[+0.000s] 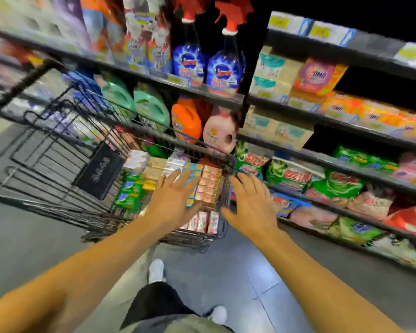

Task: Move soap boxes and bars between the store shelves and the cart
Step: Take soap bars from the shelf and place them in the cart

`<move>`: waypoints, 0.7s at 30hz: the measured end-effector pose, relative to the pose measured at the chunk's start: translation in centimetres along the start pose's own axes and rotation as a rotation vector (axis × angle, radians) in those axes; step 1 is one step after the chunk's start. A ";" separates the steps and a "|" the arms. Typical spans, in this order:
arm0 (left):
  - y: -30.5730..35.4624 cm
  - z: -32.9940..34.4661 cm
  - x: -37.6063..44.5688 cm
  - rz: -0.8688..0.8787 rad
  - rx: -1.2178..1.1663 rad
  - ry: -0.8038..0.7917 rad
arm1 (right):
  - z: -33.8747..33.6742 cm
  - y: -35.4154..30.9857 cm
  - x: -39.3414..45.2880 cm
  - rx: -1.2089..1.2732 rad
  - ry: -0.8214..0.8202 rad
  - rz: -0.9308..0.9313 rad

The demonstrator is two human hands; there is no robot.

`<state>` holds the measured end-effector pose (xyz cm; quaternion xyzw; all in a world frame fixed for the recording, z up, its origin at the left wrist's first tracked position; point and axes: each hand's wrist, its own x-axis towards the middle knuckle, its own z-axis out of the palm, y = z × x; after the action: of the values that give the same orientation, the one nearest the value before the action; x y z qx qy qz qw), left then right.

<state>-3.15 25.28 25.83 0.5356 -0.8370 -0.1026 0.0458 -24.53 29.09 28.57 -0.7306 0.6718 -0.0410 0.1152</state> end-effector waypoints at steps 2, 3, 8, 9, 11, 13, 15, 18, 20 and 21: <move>-3.3 0.5 -1.1 -0.018 -0.023 -0.007 | 1.6 -2.7 1.1 -0.017 -0.048 -0.020; -5.2 0.8 -1.5 -0.027 -0.037 -0.014 | 2.3 -4.1 1.8 -0.020 -0.055 -0.032; -15.3 1.3 -2.7 -0.078 -0.066 -0.053 | 6.8 -11.1 6.6 0.005 -0.104 -0.002; -17.1 1.3 -2.8 -0.090 -0.076 -0.049 | 7.8 -12.4 7.7 0.021 -0.114 0.004; -20.4 1.6 -2.9 -0.116 -0.087 -0.059 | 9.8 -15.0 9.7 0.061 -0.141 0.018; -23.3 2.0 -2.7 -0.129 -0.107 -0.091 | 11.4 -17.2 11.4 0.078 -0.188 0.038; -25.7 2.7 -2.4 -0.148 -0.132 -0.114 | 12.7 -18.7 13.1 0.088 -0.227 0.047; -28.3 4.2 -1.5 -0.195 -0.191 -0.135 | 14.6 -19.5 15.5 0.075 -0.290 0.033; -29.5 5.4 -0.6 -0.240 -0.239 -0.133 | 16.0 -19.5 17.2 0.065 -0.307 0.026; -30.1 6.0 0.0 -0.268 -0.267 -0.136 | 16.7 -19.3 18.0 0.064 -0.315 0.027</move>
<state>22.41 13.86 13.38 0.6234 -0.7381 -0.2538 0.0460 -0.45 14.52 15.00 -0.7148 0.6535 0.0545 0.2428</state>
